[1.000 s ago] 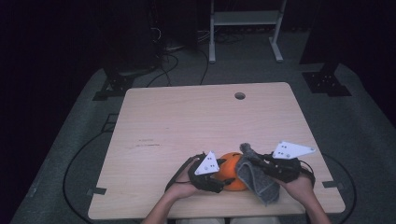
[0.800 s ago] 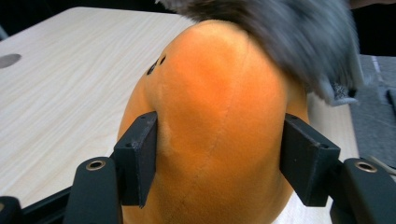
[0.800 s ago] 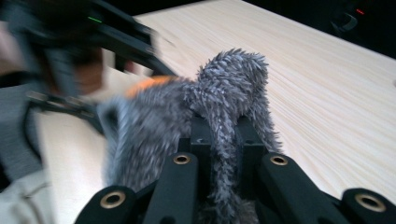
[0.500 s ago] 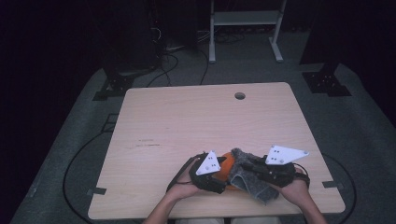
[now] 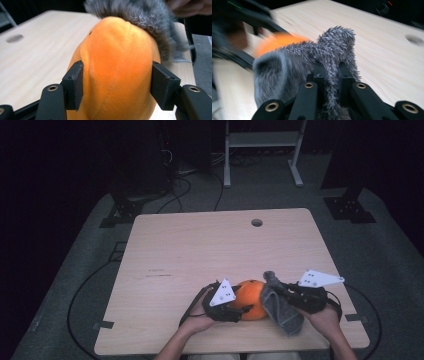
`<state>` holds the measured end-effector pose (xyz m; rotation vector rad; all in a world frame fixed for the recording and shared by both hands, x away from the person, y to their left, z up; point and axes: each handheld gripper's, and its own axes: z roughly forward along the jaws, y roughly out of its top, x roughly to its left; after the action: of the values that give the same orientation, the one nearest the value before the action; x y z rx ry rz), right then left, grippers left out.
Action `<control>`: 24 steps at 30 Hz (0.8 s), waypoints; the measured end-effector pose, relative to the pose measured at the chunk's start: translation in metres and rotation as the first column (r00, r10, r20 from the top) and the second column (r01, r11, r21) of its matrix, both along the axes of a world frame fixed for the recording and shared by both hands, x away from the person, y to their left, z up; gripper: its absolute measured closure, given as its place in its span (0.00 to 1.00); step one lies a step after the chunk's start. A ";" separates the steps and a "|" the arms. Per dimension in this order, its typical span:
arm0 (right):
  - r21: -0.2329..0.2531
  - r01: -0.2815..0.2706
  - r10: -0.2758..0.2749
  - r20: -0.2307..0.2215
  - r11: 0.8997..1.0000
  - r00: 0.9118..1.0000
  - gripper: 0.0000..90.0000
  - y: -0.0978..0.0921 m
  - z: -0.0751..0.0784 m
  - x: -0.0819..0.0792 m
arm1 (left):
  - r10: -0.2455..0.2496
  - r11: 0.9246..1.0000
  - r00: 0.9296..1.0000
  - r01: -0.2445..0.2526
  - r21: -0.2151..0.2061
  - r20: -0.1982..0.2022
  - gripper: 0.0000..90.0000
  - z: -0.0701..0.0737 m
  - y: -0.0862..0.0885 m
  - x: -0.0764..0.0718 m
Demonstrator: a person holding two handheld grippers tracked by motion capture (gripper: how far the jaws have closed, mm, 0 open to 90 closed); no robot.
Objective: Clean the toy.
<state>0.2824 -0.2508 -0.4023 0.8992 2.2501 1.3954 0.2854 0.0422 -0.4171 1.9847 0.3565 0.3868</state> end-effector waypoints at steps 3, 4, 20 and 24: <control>0.087 -0.024 0.022 0.032 0.996 0.999 0.90 0.007 0.010 -0.002 | 0.104 0.992 0.989 -0.111 0.059 0.108 0.40 0.007 0.001 -0.001; 0.087 -0.024 0.022 0.032 0.996 0.999 0.90 0.007 0.010 -0.002 | 0.126 0.987 0.983 -0.138 0.087 0.137 0.40 0.007 0.001 -0.001; 0.004 -0.137 0.137 -0.043 0.991 0.990 0.89 0.031 -0.018 -0.001 | 0.012 1.000 0.997 -0.011 0.017 -0.081 0.22 -0.003 0.018 0.015; -0.012 -0.112 0.111 -0.048 0.994 0.993 0.89 0.022 -0.022 -0.001 | 0.042 0.998 0.994 -0.037 0.052 -0.105 0.28 -0.014 0.013 0.016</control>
<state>0.2817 -0.2291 -0.4247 0.8217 2.3762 1.4167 0.3017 0.0550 -0.4306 2.0546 0.4584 0.3183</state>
